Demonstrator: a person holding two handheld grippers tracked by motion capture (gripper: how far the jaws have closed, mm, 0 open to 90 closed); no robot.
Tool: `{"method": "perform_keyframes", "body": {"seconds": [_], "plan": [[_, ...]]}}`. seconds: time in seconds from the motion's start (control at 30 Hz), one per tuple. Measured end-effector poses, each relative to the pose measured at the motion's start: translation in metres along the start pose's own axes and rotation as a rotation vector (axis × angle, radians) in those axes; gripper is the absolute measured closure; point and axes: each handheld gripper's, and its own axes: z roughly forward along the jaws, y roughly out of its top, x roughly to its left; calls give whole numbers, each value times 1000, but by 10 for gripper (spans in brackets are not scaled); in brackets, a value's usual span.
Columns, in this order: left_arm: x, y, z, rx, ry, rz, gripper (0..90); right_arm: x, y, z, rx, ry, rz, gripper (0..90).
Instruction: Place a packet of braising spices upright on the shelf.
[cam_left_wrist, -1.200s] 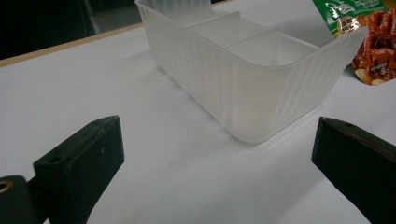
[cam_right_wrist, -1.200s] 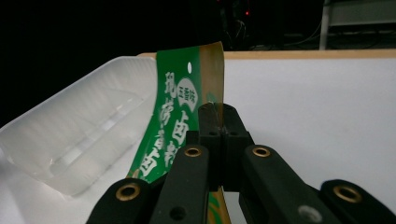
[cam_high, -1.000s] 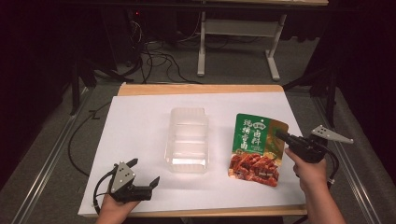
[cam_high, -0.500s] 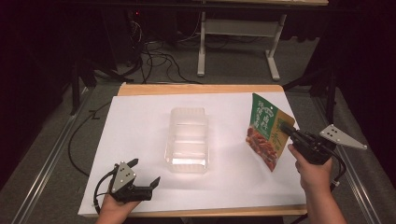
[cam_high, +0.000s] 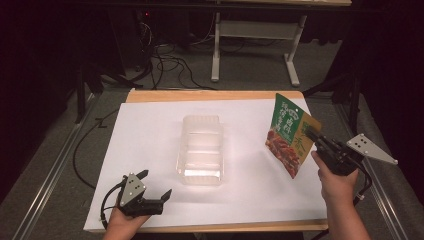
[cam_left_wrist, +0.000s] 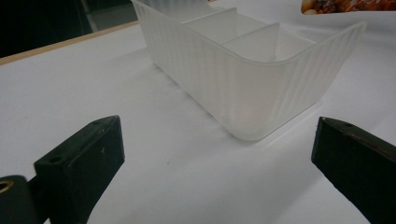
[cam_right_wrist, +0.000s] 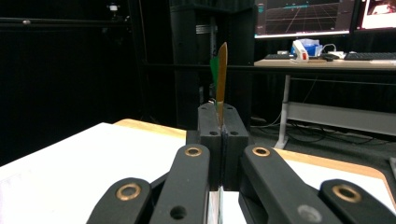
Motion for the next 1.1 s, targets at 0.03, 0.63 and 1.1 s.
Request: {"method": "perform_keyframes", "body": {"seconds": [0.03, 0.63, 1.1], "plan": [[0, 0, 0, 0, 0, 0, 29, 1, 0, 0, -2, 0, -2, 900], [0, -1, 2, 6, -5, -5, 29, 9, 4, -1, -16, 33, -31, 900], [0, -1, 2, 5, -3, -6, 29, 15, 5, 1, -15, 57, -41, 900]]}}
